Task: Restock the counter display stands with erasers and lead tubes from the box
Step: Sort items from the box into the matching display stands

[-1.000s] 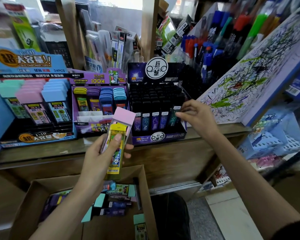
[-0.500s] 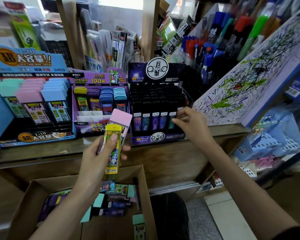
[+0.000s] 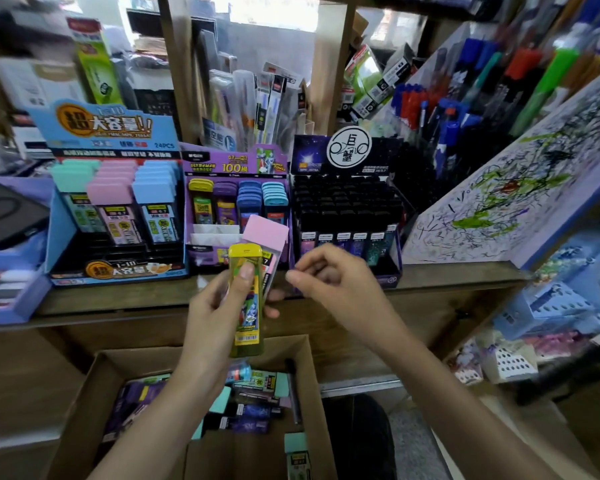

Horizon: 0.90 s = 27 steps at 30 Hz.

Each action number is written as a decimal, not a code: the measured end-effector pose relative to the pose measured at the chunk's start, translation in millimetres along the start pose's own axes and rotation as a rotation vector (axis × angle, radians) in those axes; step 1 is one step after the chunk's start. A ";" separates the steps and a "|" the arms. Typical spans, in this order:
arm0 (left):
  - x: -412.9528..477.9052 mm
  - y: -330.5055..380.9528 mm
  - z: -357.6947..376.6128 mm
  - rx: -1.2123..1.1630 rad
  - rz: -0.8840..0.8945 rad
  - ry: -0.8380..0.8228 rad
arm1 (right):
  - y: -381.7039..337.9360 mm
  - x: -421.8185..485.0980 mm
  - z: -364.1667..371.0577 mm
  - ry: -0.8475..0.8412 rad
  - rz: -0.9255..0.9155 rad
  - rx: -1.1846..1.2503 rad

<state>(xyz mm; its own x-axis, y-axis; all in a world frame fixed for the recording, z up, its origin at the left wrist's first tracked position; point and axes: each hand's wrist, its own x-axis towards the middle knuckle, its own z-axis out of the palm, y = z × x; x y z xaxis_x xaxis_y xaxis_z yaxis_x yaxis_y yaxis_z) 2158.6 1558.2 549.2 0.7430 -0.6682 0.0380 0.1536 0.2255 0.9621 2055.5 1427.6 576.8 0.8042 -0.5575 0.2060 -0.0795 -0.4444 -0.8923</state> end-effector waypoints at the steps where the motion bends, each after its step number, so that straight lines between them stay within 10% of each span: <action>1: -0.4 1.5 -1.3 -0.025 -0.014 0.015 | -2.3 -1.3 15.6 -0.054 0.023 0.053; 9: -5.4 15.7 -27.2 0.032 -0.011 -0.032 | -26.9 13.3 60.6 -0.190 0.119 0.486; 27: 1.9 33.0 -94.6 0.158 -0.059 -0.108 | -44.4 71.8 73.0 -0.275 0.051 0.264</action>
<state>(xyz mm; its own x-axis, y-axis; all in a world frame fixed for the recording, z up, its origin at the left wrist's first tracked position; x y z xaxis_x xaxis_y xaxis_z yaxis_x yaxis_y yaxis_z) 2226.7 1631.5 555.5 0.6600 -0.7512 0.0013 0.0842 0.0756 0.9936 2159.8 1458.5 602.0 0.9340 -0.3492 0.0752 0.0022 -0.2050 -0.9788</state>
